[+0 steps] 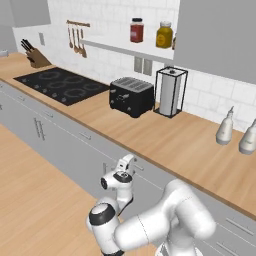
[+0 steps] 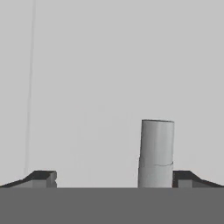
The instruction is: Take a straw from the drawer in front and place it inside the glass cup on the dining counter.
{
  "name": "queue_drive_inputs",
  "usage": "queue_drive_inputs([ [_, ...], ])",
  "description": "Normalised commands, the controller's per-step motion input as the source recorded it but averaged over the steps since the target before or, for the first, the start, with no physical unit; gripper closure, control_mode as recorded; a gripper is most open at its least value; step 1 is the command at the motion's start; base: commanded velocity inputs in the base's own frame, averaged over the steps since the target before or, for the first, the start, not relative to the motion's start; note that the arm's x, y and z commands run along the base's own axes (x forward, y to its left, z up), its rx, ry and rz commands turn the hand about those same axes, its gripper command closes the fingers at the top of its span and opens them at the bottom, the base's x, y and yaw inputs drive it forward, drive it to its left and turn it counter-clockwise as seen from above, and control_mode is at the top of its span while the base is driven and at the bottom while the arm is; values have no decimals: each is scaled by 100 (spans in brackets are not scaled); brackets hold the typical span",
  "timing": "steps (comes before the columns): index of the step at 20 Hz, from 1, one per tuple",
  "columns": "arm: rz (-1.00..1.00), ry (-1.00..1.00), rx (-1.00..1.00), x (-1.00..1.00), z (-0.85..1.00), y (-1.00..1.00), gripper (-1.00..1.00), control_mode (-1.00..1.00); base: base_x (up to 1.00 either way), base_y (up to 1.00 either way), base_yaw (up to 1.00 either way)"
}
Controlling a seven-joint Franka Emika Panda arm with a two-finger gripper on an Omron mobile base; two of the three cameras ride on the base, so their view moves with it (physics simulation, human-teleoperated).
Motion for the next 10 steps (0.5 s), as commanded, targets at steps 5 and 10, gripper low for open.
queue_drive_inputs([
  [5, 2, 0, 0, 15, -32, 0, 100, -100, 0, 0, 0],
  [10, 3, 0, 0, -5, -14, 2, 100, -100, 0, 0, 0],
])
